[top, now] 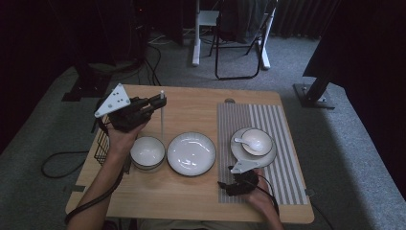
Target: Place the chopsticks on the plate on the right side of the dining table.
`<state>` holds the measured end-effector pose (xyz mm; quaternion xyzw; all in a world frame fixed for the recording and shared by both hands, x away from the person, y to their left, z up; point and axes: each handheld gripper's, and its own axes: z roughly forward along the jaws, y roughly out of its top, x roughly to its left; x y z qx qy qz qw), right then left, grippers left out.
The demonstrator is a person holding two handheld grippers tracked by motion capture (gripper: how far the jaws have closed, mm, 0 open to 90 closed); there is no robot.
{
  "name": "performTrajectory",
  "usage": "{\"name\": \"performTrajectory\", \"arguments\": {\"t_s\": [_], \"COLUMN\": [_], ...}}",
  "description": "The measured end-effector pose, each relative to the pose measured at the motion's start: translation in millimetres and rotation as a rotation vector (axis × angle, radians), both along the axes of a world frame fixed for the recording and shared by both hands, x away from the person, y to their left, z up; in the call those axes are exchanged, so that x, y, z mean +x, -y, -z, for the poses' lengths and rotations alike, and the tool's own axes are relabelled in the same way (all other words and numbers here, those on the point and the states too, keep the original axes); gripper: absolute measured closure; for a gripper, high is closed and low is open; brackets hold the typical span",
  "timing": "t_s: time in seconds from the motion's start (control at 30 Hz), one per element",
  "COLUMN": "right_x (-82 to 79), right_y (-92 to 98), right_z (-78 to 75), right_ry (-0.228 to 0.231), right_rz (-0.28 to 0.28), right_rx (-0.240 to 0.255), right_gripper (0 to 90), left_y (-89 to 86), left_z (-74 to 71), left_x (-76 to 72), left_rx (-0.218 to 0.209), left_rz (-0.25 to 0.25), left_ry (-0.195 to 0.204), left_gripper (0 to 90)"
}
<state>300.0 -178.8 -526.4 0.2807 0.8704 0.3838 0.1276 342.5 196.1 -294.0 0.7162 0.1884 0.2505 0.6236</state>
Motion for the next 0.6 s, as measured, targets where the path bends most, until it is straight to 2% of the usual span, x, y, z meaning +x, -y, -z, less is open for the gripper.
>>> {"name": "performTrajectory", "arguments": {"t_s": [0.23,0.6], "right_x": [0.1,0.2], "right_y": [0.1,0.1], "right_z": [0.0,0.0], "right_ry": [-0.002,-0.004], "right_rz": [0.0,0.001], "right_rx": [0.0,0.001], "right_gripper": [24.7,24.7], "left_y": [6.7,16.6], "left_z": [3.0,7.9], "left_x": [-7.1,-9.4], "left_rx": [0.003,0.008], "left_rz": [0.023,0.052], "left_ry": [-0.003,-0.021], "left_gripper": [82.8,82.8]}}
